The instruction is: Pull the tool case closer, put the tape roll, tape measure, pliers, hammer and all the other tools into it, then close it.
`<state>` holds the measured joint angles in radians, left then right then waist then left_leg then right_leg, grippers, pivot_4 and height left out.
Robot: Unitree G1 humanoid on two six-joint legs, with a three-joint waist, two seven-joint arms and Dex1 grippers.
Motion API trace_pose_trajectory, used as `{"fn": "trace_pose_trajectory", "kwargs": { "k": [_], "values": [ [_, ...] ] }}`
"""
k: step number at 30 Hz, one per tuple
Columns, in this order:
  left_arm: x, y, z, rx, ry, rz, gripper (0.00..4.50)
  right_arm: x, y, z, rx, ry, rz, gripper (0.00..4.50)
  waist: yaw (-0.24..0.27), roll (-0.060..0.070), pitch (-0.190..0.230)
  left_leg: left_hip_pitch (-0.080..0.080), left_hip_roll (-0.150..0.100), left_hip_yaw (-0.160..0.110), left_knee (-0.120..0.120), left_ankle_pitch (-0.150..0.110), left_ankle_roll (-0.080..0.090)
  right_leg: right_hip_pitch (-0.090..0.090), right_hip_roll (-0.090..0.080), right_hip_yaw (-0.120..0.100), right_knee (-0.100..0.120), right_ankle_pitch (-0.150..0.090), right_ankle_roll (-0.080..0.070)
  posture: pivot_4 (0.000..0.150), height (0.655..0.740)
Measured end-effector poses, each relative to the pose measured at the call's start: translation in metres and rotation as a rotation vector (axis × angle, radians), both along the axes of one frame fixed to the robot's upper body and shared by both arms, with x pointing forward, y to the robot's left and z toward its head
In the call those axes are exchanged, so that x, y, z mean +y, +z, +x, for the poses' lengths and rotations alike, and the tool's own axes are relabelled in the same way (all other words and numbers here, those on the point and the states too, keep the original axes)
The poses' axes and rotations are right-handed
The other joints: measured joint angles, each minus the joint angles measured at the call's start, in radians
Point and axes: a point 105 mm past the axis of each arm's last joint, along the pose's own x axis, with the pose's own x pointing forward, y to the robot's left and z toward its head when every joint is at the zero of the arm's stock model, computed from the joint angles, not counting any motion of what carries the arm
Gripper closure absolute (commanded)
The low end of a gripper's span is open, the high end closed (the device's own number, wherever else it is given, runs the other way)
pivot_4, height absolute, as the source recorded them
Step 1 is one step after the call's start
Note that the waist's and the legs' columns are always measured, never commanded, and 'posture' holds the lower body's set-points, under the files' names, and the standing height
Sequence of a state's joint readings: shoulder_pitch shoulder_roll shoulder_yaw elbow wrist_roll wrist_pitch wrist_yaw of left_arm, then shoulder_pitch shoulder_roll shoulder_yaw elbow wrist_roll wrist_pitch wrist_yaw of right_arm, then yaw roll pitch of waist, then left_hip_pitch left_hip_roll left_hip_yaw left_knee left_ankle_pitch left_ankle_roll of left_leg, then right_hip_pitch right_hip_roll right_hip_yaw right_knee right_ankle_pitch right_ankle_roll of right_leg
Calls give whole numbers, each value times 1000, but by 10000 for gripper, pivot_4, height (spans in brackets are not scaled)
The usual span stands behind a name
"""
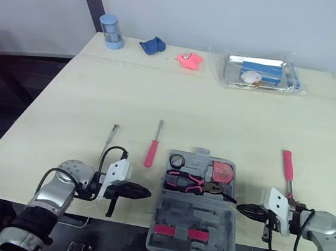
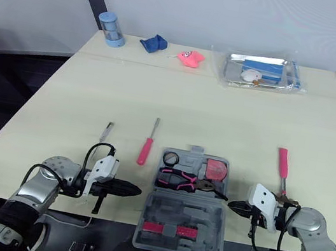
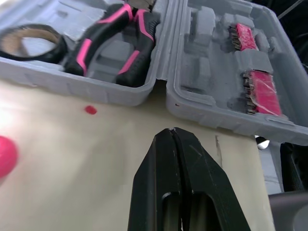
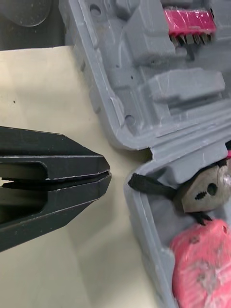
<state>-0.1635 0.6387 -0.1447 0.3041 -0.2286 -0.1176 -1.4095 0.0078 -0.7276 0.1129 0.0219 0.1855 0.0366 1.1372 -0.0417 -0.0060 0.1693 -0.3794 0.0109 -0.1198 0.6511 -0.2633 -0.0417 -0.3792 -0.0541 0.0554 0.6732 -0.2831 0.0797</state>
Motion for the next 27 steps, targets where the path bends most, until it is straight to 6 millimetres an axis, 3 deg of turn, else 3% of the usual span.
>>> {"fn": "trace_pose_trajectory", "kwargs": {
  "k": [6,11,17,21,22,24,27],
  "values": [
    [-8,-3,7,-6,3,-1,44238,-2,-3,1,-1,1,-17,45000,-1,0,0,0,0,0,0,0,0,0,0,0,0,0,0,1500,7400],
    [-4,-2,2,-2,29,-21,44238,-5,1,-2,-10,-48,40,45000,0,0,0,0,0,0,0,0,0,0,0,0,0,0,0,1500,7400],
    [47,23,-20,-4,220,-93,44238,-41,8,-20,-65,-296,176,45000,1,0,0,0,1,0,-2,0,0,1,-1,0,-1,0,0,1500,7400],
    [71,27,-32,1,349,-102,44238,-66,9,-36,-71,-426,213,45000,1,1,0,1,1,1,-2,0,0,1,-1,1,-2,0,0,1500,7400],
    [82,29,-34,-4,421,-114,44848,-77,12,-41,-88,-481,228,42568,0,0,0,1,1,1,-2,0,0,1,-1,1,-2,0,0,1500,7400],
    [103,33,-37,-19,544,-131,39668,-95,15,-50,-105,-566,237,38461,0,0,0,1,1,1,-3,0,0,1,0,1,-2,0,0,1500,7400],
    [141,36,-46,-45,754,-145,26414,-126,14,-71,-112,-702,229,22303,1,1,0,1,1,1,-4,0,0,1,-1,1,-4,0,0,1500,7400]
  ]
}}
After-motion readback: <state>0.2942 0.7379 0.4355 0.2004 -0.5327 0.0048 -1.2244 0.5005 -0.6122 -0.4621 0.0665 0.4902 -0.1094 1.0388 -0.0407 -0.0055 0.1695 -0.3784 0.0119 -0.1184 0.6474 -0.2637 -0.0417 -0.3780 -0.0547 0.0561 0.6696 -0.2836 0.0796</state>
